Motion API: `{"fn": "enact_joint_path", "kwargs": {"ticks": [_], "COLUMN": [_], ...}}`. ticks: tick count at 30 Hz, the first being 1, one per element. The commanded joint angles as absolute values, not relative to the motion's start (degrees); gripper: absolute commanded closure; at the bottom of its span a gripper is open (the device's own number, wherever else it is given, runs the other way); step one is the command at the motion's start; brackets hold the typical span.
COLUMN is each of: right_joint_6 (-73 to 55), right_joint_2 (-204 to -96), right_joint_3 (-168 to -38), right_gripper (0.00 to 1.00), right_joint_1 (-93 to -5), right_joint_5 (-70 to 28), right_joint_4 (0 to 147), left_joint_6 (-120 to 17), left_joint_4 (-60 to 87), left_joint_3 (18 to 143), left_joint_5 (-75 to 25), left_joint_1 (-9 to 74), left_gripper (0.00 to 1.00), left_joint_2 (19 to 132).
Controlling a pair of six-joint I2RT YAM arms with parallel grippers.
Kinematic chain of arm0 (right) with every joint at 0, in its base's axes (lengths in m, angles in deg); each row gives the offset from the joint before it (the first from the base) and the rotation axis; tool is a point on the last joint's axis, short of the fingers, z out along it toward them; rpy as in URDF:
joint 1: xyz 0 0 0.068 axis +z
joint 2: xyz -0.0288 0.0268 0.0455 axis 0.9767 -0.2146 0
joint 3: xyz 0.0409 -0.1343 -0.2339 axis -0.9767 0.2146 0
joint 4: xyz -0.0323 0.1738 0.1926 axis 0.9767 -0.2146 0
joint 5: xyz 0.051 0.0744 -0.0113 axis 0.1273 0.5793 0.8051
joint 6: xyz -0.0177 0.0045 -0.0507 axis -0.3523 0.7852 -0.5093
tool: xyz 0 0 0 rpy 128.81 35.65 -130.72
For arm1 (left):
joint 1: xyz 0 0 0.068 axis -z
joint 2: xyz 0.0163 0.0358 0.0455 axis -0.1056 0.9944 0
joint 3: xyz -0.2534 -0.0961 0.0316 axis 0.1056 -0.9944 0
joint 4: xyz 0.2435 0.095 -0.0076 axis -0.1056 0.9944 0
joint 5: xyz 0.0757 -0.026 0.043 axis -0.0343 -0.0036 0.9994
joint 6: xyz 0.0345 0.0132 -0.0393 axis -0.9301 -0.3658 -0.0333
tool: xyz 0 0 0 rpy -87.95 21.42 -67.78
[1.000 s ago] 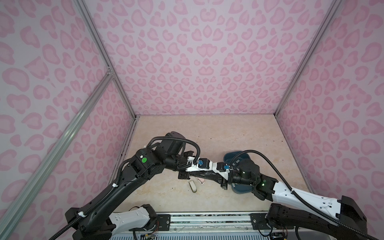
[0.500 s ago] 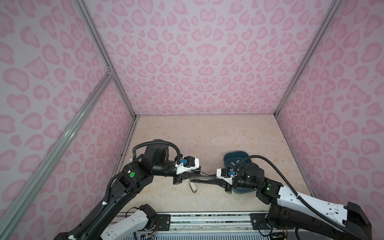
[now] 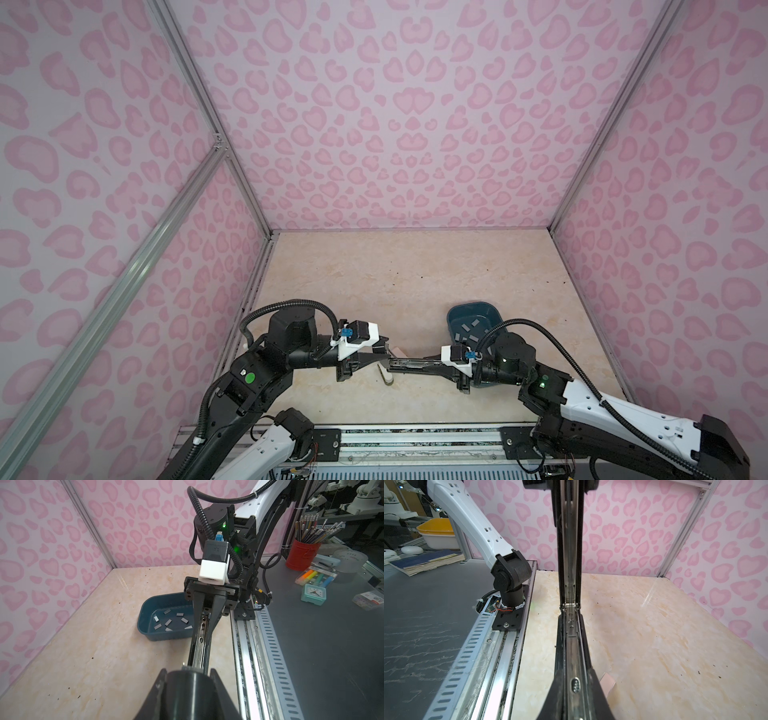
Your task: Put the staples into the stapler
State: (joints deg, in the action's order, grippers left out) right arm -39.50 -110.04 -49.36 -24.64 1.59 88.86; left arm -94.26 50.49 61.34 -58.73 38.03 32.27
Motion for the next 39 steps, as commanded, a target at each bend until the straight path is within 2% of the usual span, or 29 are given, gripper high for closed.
{"fn": "enact_joint_path", "kwargs": {"ticks": [1, 3, 9, 14, 15, 16, 26, 31, 34, 39], "right_joint_6": [-37.1, -36.5, -34.6, -33.5, -33.4, -33.2, -30.7, -29.3, -29.1, -29.1], "right_joint_2": [-109.2, -108.6, -107.1, -107.6, -107.8, -108.1, -110.5, -112.2, -113.4, -116.5], "right_joint_3": [-48.7, -48.1, -46.7, -47.2, -47.4, -47.6, -49.2, -50.2, -51.4, -53.0], "right_gripper": [1.0, 1.0, 1.0, 1.0, 1.0, 1.0, 1.0, 1.0, 1.0, 1.0], "right_joint_1": [-25.3, -26.0, -27.4, -27.5, -27.5, -27.5, -27.4, -27.1, -26.3, -24.8], "right_joint_5": [1.5, 1.5, 1.5, -0.6, -1.3, -2.0, -7.7, -11.1, -13.2, -13.8], "right_joint_4": [95.0, 96.1, 98.2, 98.5, 98.5, 98.4, 99.1, 99.4, 98.6, 98.4], "left_joint_6": [-92.1, -90.8, -84.8, -81.0, -80.0, -79.0, -61.6, -44.9, -39.6, -32.8], "left_joint_4": [47.1, 46.1, 40.0, 37.3, 36.8, 36.5, 38.4, 37.9, 38.0, 37.2], "left_joint_3": [60.8, 59.9, 54.0, 52.6, 52.6, 52.8, 58.9, 60.4, 61.2, 65.2], "left_joint_5": [-50.1, -48.3, -36.3, -29.5, -28.1, -26.7, -13.8, -3.1, -7.8, -19.0], "left_joint_1": [35.8, 34.7, 33.3, 33.2, 33.3, 33.2, 33.2, 33.2, 33.2, 33.9], "left_gripper": [0.97, 0.93, 0.44, 0.27, 0.19, 0.02, 0.02, 0.02, 0.02, 0.02], "left_joint_2": [30.9, 29.7, 25.0, 23.5, 23.6, 23.9, 25.9, 22.9, 24.1, 32.9]}}
